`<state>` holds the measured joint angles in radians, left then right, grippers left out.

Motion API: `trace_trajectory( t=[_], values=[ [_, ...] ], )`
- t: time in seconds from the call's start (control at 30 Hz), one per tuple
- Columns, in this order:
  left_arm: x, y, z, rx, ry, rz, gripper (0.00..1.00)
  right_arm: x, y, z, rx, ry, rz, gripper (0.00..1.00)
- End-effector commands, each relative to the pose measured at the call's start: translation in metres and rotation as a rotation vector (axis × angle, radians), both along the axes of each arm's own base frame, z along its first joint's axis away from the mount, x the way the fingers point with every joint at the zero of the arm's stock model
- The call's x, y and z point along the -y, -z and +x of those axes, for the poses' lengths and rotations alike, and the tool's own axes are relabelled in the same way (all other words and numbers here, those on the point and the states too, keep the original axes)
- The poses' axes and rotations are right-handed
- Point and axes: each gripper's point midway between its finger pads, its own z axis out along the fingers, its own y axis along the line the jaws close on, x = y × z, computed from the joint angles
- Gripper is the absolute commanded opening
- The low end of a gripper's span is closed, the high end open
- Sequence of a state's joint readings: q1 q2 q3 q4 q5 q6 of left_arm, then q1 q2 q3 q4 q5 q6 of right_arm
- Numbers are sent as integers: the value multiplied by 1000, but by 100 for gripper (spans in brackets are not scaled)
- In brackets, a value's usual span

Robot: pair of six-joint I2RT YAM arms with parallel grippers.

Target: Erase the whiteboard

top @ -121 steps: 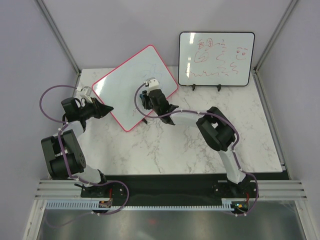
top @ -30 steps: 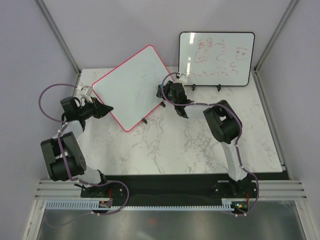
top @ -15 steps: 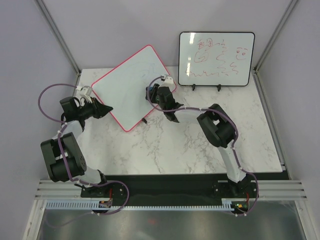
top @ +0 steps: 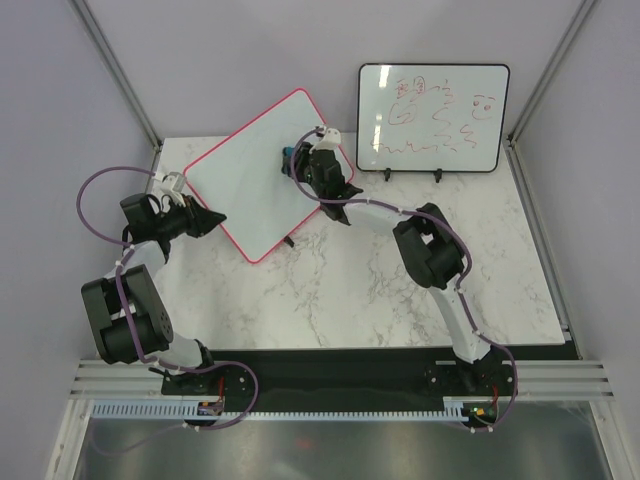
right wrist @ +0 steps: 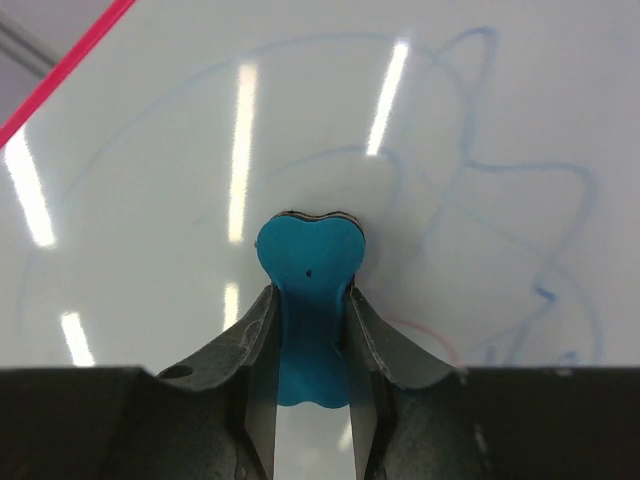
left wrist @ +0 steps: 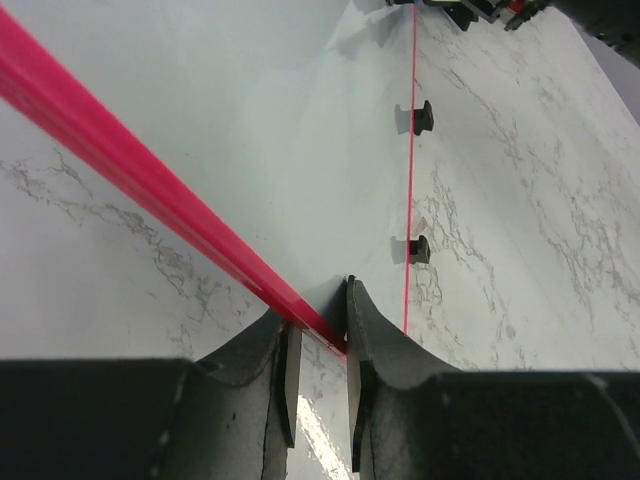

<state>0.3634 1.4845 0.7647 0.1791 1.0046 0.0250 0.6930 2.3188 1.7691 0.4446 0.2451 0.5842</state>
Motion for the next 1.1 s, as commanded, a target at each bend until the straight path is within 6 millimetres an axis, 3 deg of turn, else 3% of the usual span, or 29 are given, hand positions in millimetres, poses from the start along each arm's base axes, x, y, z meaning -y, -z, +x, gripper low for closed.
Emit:
trace_trajectory(
  t=[0.0, 0.07, 0.17, 0.27, 0.33, 0.43, 0.5, 0.6, 0.67, 0.83, 0.93, 1.07],
  values=[
    [-10, -21, 13, 158, 17, 141, 2, 41, 53, 25, -135, 131, -47, 0],
    [-11, -20, 12, 157, 15, 148, 2, 56, 77, 21, -194, 164, -64, 0],
    [-10, -19, 12, 157, 19, 149, 2, 81, 94, 9, -247, 209, -56, 0],
    [-10, -19, 12, 157, 20, 149, 2, 103, 108, -5, -282, 253, -65, 0],
    [-10, -16, 12, 148, 21, 144, 2, 105, 109, -9, -281, 255, -63, 0],
    [-10, -16, 14, 145, 22, 138, 2, 96, 104, -10, -278, 222, -55, 0],
    [-10, -17, 14, 144, 20, 134, 2, 86, 90, -5, -240, 199, -61, 0],
    [-9, -18, 13, 150, 21, 136, 2, 58, 63, -1, -169, 152, -71, 0],
    [-10, -18, 13, 149, 17, 138, 2, 28, 45, -4, -131, 91, -50, 0],
    [-10, -20, 14, 149, 15, 134, 2, -19, 21, -22, -81, -8, -12, 0],
    [-11, -21, 14, 152, 14, 138, 2, -24, 17, -22, -80, -24, 5, 0],
    [-10, -21, 14, 152, 16, 137, 2, 4, 35, -13, -123, 51, -26, 0]
  ],
)
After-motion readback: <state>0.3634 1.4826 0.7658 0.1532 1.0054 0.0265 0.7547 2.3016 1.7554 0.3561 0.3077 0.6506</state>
